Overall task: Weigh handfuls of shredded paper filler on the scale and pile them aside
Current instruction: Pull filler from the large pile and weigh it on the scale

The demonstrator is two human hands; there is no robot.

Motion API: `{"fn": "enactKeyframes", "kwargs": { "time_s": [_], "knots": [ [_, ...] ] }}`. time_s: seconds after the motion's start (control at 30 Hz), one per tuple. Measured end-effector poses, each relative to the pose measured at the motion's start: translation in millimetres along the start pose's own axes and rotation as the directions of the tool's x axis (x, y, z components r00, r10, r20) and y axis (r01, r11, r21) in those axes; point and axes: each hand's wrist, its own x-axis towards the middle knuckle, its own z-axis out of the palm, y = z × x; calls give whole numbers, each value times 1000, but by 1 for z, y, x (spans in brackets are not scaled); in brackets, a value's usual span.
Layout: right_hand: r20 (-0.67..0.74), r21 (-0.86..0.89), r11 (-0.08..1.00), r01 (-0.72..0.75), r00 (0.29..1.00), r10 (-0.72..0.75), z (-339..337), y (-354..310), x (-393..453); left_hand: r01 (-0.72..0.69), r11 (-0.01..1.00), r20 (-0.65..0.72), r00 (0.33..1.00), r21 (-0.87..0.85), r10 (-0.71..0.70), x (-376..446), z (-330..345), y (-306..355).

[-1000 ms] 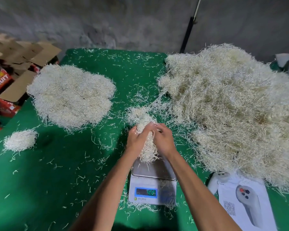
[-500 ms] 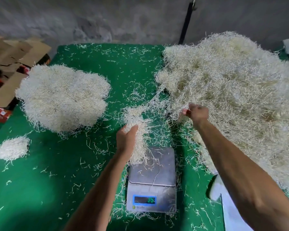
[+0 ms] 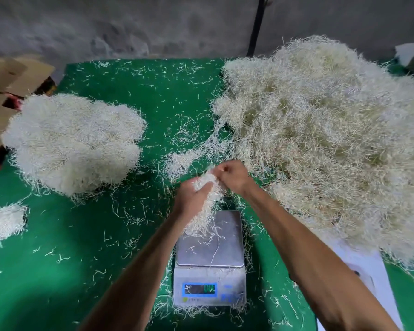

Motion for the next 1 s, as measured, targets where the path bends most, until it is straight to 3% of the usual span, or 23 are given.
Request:
{"fn": "enactKeyframes", "kwargs": {
  "time_s": [0.1,0.23,0.27,0.33,0.43,0.47,0.5,0.57,0.63,0.67,0.8,0.87,1.0],
  "knots": [
    [-248,-7,993,-119,962,113,-28,12,21,-2,1000,19,1000,-5,2,-5,2,1],
    [-567,73,986,-150,807,165,-87,19,43,6,999,-85,996,-32,-8,-8,-15,-9],
    [-573,39,987,-158,805,151,-97,20,47,16,999,-114,993,-31,-20,-9,-22,-12],
    [-458,-139,975,-173,884,91,-105,23,46,36,998,-146,988,-44,-42,-8,-31,-17],
    [-294,-589,782,-201,955,24,-81,22,28,44,996,-133,990,-73,-53,-4,-33,-23],
    [-271,-641,750,-163,962,-22,-67,17,21,53,996,-117,991,-66,-60,-3,-31,-21],
    [-222,-628,772,-93,973,-63,-53,13,15,59,996,-97,993,-73,-66,-1,-27,-20],
    [-29,-399,916,37,998,-53,-21,3,2,51,997,-48,997,-59,-54,0,-21,-15],
    [155,-138,990,23,988,-1,5,-3,-9,29,999,-2,1000,-44,-30,-1,-17,-11],
    [171,-71,997,5,985,7,12,-2,-9,20,999,13,1000,-35,-20,-1,-15,-10],
    [-109,51,990,-135,984,140,5,1,13,32,999,4,999,-10,-32,-13,-11,-9],
    [-237,65,978,-196,949,206,-17,1,27,28,999,-14,1000,-15,-28,-21,-13,-11],
    [-512,108,978,-180,833,210,-69,1,44,48,999,-104,993,-1,-48,-23,-33,-24]
  ]
}}
